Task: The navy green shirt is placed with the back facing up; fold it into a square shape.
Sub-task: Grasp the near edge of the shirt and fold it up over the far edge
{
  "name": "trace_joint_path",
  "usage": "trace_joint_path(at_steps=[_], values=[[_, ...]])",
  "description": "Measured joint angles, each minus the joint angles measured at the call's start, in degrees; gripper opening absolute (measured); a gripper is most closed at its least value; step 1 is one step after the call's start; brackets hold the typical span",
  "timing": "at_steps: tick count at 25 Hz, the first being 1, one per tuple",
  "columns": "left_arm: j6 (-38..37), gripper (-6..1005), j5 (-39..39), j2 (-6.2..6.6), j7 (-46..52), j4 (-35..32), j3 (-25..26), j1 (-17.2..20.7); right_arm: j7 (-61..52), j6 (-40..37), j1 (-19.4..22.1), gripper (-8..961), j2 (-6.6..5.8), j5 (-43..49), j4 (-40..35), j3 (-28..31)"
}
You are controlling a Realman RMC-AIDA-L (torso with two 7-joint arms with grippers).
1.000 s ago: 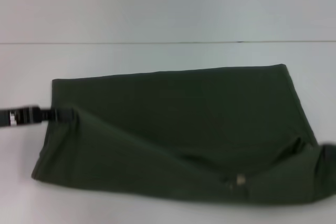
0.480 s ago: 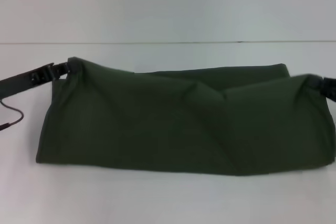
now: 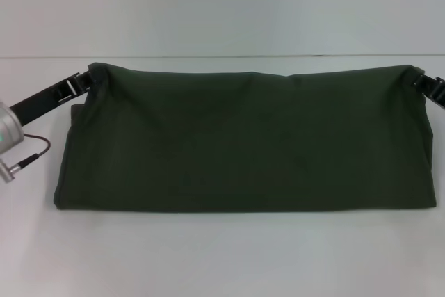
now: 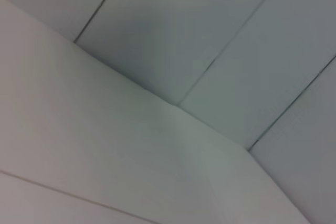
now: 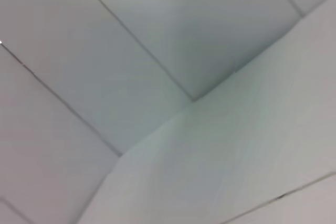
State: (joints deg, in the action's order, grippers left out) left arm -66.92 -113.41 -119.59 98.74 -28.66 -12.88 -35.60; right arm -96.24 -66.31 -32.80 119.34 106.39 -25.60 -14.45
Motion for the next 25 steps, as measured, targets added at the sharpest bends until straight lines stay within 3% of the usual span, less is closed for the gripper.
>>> trace_joint_path(at_steps=[13, 25], values=[[9.8, 33, 6.4, -2.72, -6.3, 1.6, -0.1, -2.0, 12.7, 13.5, -6.6, 38, 0.48, -2.1, 6.6, 0.0], [15.4, 90, 7.7, -3.54, -8.9, 2.3, 0.0, -3.4, 16.5, 22.7, -10.1, 39, 0.71, -2.2, 9.6, -0.3]])
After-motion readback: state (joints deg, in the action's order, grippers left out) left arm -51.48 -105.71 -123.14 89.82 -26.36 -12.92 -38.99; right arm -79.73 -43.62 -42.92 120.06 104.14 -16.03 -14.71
